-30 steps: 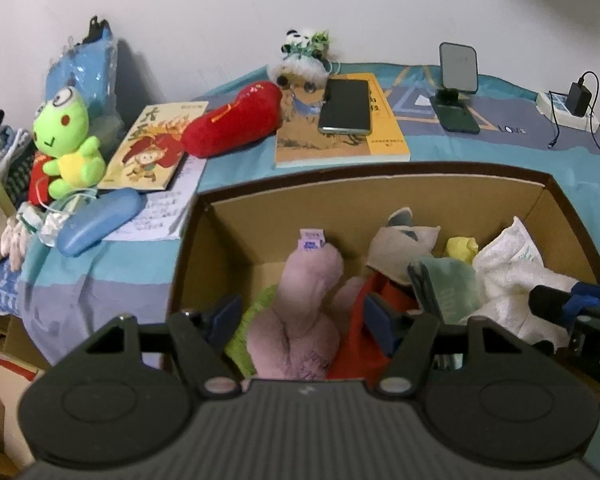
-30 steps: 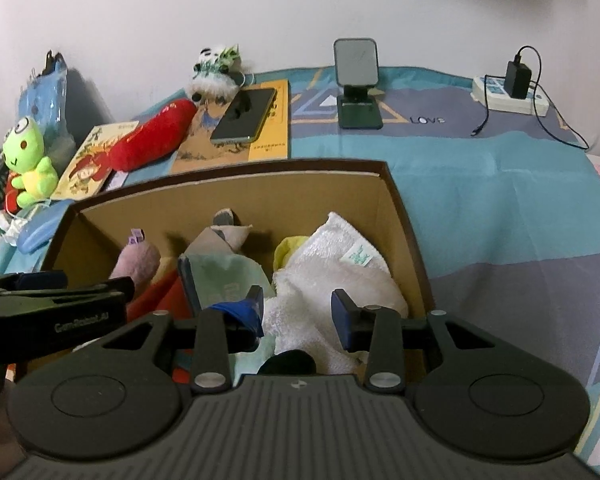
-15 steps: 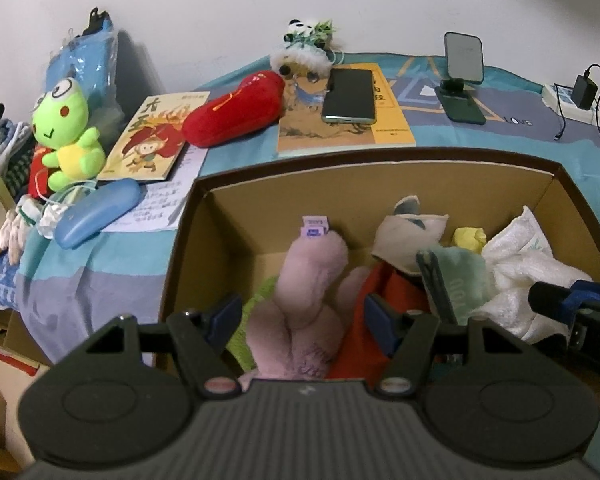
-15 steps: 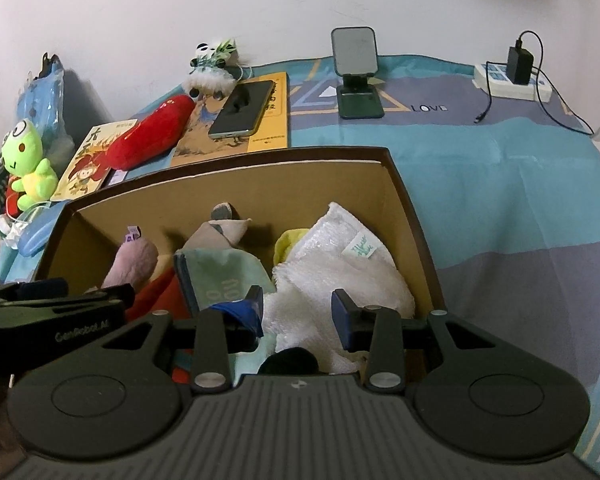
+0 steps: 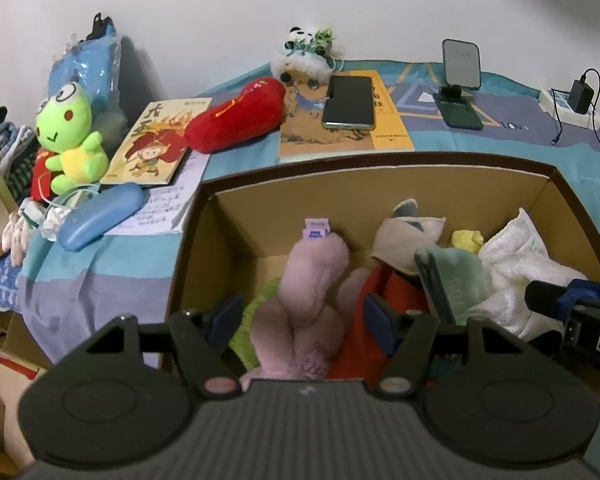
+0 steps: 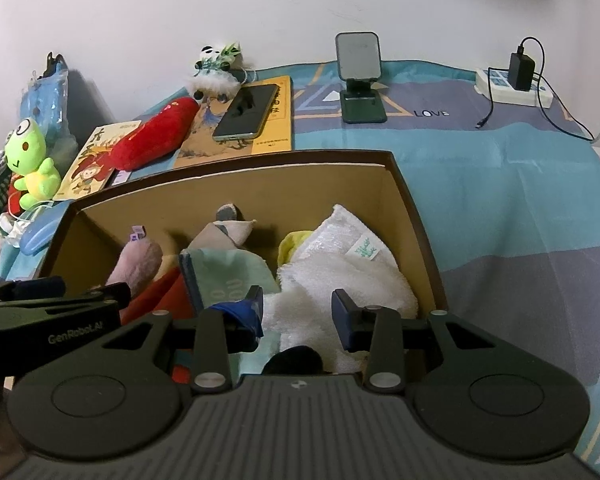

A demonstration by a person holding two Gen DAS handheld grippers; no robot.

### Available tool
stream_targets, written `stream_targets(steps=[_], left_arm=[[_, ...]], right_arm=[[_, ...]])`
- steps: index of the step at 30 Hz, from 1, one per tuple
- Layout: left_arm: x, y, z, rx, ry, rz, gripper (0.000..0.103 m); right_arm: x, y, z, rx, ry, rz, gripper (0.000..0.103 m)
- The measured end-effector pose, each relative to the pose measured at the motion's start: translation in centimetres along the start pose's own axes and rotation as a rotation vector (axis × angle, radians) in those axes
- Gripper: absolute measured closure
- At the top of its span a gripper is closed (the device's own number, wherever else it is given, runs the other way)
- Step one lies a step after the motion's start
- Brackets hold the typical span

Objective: Organize soft objects

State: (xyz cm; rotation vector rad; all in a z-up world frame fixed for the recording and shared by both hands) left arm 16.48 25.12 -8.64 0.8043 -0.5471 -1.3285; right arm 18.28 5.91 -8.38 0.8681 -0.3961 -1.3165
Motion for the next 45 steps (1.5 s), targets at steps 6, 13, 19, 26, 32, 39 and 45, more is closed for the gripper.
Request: stream_targets(steps=[6, 13, 19, 26, 32, 39, 45], left_arm=[[-0.1, 0.1, 0.7, 0.016, -0.006, 0.005, 0.038], [0.3, 0.2, 1.6, 0.035, -0.007, -0.010, 0.038], [0.9, 0.3, 2.7, 0.055, -0.027, -0.025, 0.038], [1.3, 0.4, 4.8, 0.084, -0.029, -0.033, 0.038], [1.5, -0.2, 6.5, 0.085, -0.026, -0.041, 0.037], [1.1, -1.4, 7.8, 0.062, -0.010, -0.038, 0.037], [0.9, -2.4, 8.5, 0.037, -0.007, -0.034, 0.037]], right_arm=[[-0.4, 0.1, 0.8, 0.025, 0.003, 0.028, 0.082], [-0.4, 0.0, 1.7, 0.038, 0.003, 0.018, 0.082], [-0.1, -0.1, 2.7, 0.054, -0.004, 0.018, 0.082], [0.4, -0.4, 5.0, 0.085, -0.017, 0.002, 0.082], [0.4, -1.1, 6.3, 0.088, -0.010, -0.004, 0.082], [-0.1, -1.9, 7.3, 0.075, 0.010, 0.002, 0.082], [-0.4, -2.9, 7.7, 0.052, 0.037, -0.012, 0.082]])
Point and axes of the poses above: each gripper's, at about its wrist camera, not at the fingertips, and z roughly against the way its jaws point, x to its right, y to its top, the point moved 6 cm from there along -z, roughly the way its jaws point, and after that the axes turned 15 degrees about x, right-handed, at the moved point
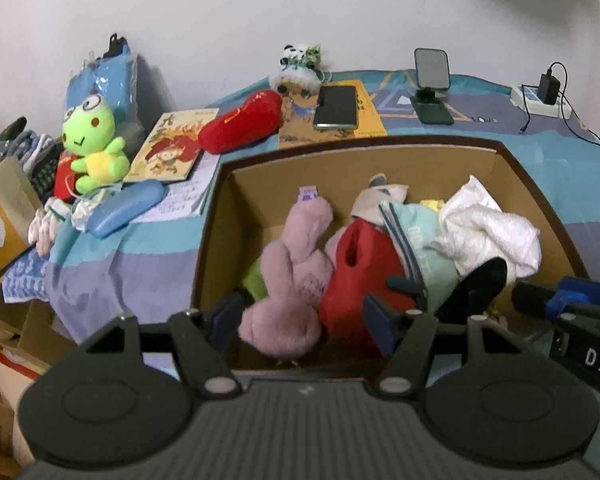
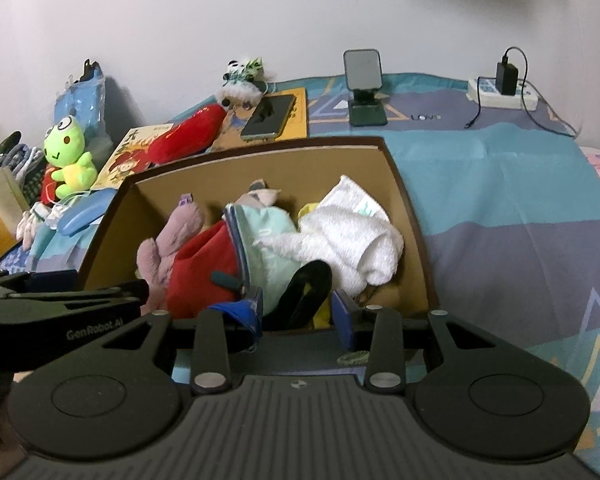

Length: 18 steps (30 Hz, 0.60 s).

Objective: Organize soft objects

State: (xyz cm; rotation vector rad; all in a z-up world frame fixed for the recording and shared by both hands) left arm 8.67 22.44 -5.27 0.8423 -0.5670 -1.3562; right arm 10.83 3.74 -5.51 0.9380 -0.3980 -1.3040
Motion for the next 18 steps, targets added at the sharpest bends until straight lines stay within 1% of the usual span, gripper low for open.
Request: stream_targets(steps=[4, 8, 16, 18], left_arm=[[0.2, -0.7, 0.5, -0.009, 0.012, -0.013, 0.037], [-0.1, -1.1, 0.3, -0.036, 0.037, 0.014, 0.037], [0.3, -1.4, 0.2, -0.059, 0.075, 0.058, 0.037], [0.6, -1.6, -0.1, -0.073, 0.067, 0.069, 0.037]], right_arm=[[-0.2, -0.5, -0.2, -0.018, 0.018, -0.009, 0.082], [-0.3, -0.8, -0.5, -0.039, 0.040, 0.003, 0.082], [0.2, -0.8, -0.5, -0.067, 0.070, 0.038, 0.082], [0.6, -0.7, -0.5, -0.067, 0.067, 0.042, 0.081]])
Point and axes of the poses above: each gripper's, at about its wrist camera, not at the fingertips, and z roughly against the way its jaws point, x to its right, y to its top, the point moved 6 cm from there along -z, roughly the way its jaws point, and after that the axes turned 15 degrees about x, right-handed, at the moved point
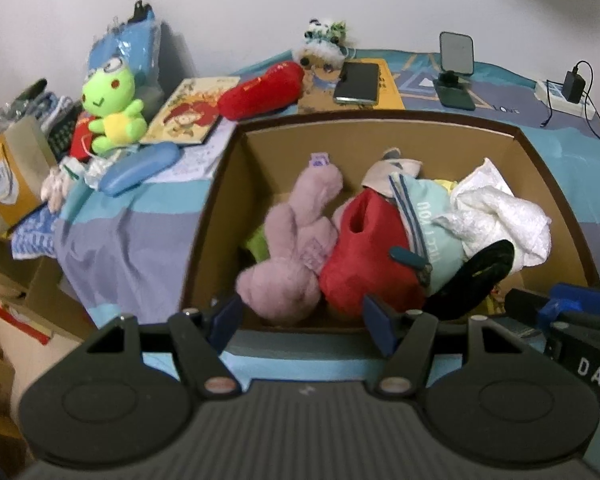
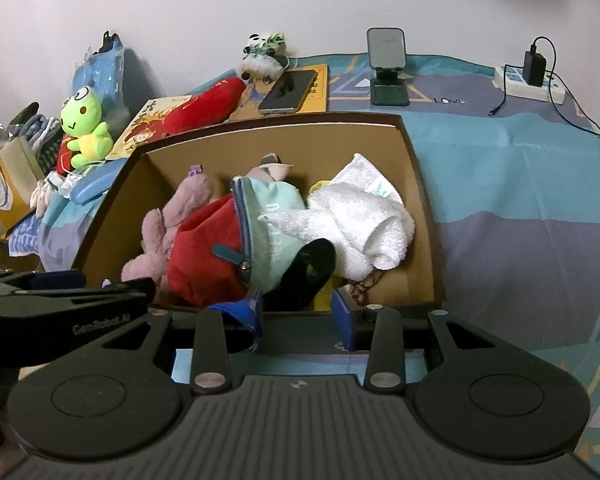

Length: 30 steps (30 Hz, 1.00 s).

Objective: Organize soft objects

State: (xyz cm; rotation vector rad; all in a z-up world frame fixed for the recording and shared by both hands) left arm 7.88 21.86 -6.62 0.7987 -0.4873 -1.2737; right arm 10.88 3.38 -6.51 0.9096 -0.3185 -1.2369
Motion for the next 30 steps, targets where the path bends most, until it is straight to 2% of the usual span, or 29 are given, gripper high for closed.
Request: stream_targets(steps=[9, 21, 30], left_arm=[[2.0, 0.5, 0.3, 0.018, -0.031, -0.037, 0.037], [2.2, 0.9, 0.6, 0.028, -0.083, -0.060, 0.037], [2.1, -0.6, 0.9, 0.008, -0.088, -0.075, 0.037]], right_arm=[[1.3, 0.2, 0.5, -0.001, -0.010, -0.039, 0.081], [1.4, -0.2, 0.7, 0.000, -0.044, -0.069, 0.081], [1.2, -2.4, 0.4, -0.049, -0.048, -0.090, 0.081]])
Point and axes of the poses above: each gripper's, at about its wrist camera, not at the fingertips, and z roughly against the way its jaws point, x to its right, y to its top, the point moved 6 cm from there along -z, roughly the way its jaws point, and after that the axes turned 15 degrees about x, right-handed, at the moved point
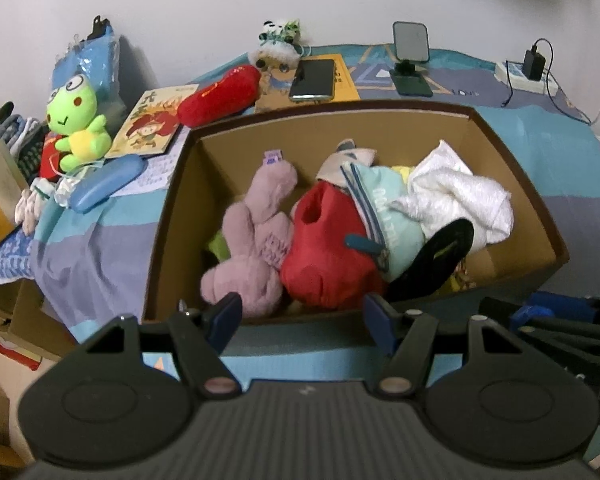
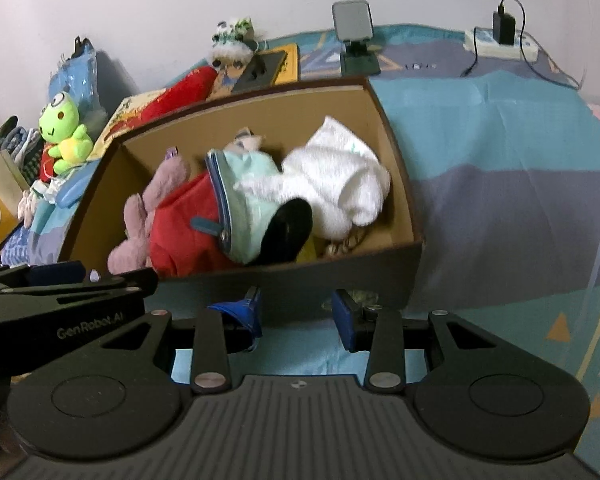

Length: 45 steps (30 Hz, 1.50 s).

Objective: Organize soft objects

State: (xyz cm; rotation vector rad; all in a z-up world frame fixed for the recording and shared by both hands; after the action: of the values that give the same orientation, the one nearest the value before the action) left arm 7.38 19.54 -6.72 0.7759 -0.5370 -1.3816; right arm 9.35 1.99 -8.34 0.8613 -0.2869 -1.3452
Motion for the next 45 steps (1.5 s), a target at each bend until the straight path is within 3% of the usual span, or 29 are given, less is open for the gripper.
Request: stream_targets(steps=[10, 16, 25, 45], left_arm=[[0.7, -1.4, 0.7, -0.031, 0.051, 0.014, 0.037], [2.4, -2.8, 0.3, -0.087, 0.040, 0.036, 0.037], [5.3, -3.8, 0.8, -0.102, 0.040, 0.030, 0.037], [8.2, 0.0, 3.4, 0.013, 0.016, -0.012, 0.037]], right_arm=[[0.7, -0.1, 0.7, -0.017, 0.045, 0.024, 0.081], [2.6, -0.7, 1.4, -0.037, 0.038, 0.037, 0.081], [5.3, -1.2, 2.5, -0.057, 0.039, -0.007, 0.081], [7.7, 1.7, 5.4, 0.051, -0.014, -0.002, 0.080]])
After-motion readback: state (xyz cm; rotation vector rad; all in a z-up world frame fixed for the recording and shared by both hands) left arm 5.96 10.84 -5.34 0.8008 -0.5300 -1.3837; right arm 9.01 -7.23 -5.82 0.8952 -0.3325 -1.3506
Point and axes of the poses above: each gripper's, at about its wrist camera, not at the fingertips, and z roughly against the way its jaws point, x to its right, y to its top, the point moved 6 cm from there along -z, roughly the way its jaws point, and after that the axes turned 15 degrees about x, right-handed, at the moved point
